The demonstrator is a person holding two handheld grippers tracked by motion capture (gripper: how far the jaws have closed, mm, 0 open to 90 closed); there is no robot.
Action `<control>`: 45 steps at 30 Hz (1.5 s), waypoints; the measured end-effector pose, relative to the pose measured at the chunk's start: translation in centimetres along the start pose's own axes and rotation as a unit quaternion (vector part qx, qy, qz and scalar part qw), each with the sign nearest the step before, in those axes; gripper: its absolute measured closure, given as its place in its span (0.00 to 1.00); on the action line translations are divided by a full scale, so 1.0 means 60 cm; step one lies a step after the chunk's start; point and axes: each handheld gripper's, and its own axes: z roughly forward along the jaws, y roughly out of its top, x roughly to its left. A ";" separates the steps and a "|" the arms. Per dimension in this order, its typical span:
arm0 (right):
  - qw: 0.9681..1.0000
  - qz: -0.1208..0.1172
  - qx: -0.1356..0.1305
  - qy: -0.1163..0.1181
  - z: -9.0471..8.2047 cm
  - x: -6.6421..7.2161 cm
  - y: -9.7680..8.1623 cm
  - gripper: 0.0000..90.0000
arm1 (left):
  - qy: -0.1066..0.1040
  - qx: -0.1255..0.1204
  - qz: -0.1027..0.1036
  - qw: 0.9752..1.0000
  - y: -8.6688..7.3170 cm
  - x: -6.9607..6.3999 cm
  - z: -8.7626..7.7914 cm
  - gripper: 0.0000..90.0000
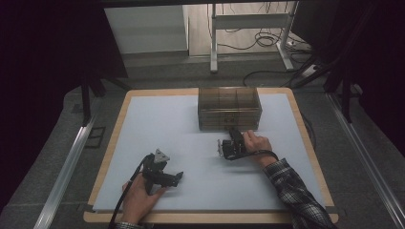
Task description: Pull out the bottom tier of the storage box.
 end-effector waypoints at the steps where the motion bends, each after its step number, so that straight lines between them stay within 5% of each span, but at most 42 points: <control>1: 1.000 -0.001 -0.001 0.008 -0.002 -0.001 0.000 0.88 | 0.000 0.000 0.000 1.000 0.000 0.000 0.000 0.00; 9: 0.999 0.010 -0.016 0.029 -0.020 0.000 -0.002 0.88 | 0.000 0.000 0.000 1.000 0.000 0.000 0.000 0.00; 10: 1.000 0.007 -0.016 0.004 -0.023 0.003 -0.002 0.88 | 0.000 0.000 0.000 1.000 0.000 0.000 0.000 0.00; 15: 1.000 0.006 -0.019 0.021 -0.033 0.006 -0.003 0.88 | 0.000 0.000 0.000 1.000 0.000 0.000 0.000 0.00; 16: 0.999 0.009 -0.026 0.046 -0.032 0.006 -0.004 0.88 | 0.000 0.000 0.000 1.000 0.000 0.000 0.000 0.00; 17: 1.000 0.003 -0.016 0.019 -0.036 0.008 -0.003 0.88 | 0.000 0.000 0.000 1.000 0.000 0.000 0.000 0.00; 21: 1.000 0.008 -0.021 0.022 -0.039 0.008 -0.006 0.88 | 0.000 0.000 0.000 1.000 0.000 0.000 0.000 0.00; 35: 0.997 0.042 -0.035 0.054 -0.048 -0.017 -0.008 0.78 | 0.000 0.000 0.000 1.000 0.000 0.000 0.000 0.00; 45: 0.986 0.098 -0.066 0.113 -0.049 -0.046 -0.023 0.75 | 0.000 0.000 0.000 1.000 0.000 0.000 0.000 0.00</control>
